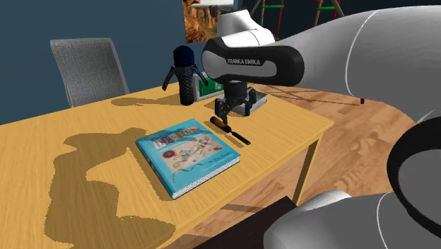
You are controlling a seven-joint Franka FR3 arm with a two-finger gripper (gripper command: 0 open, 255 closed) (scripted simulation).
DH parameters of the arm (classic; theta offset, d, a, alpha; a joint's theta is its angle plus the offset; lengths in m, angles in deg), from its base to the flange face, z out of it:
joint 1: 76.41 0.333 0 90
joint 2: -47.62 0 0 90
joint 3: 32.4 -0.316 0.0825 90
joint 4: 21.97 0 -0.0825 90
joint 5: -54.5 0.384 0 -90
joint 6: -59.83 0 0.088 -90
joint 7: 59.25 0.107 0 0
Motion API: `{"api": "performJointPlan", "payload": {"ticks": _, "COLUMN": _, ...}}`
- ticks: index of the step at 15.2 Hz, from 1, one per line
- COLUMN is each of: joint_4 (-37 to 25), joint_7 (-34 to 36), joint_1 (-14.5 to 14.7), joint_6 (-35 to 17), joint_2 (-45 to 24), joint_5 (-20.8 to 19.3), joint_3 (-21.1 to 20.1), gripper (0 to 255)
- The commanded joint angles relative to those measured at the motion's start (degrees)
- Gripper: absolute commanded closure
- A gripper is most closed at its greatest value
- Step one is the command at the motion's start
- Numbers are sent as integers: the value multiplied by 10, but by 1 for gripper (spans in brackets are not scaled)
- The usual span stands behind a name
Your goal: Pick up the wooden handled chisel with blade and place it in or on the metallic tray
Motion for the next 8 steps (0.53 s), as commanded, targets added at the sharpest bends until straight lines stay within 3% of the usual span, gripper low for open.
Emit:
{"api": "performJointPlan", "payload": {"ticks": 1, "joint_4": -3, "joint_7": -11, "joint_1": 1, "joint_6": -35, "joint_2": -40, "joint_5": -6, "joint_3": 4, "gripper": 0}}
{"api": "performJointPlan", "payload": {"ticks": 6, "joint_4": -33, "joint_7": -37, "joint_1": 4, "joint_6": -102, "joint_2": -144, "joint_5": -19, "joint_3": 11, "gripper": 0}}
{"api": "performJointPlan", "payload": {"ticks": 8, "joint_4": -29, "joint_7": -38, "joint_1": 4, "joint_6": -113, "joint_2": -151, "joint_5": -20, "joint_3": 12, "gripper": 0}}
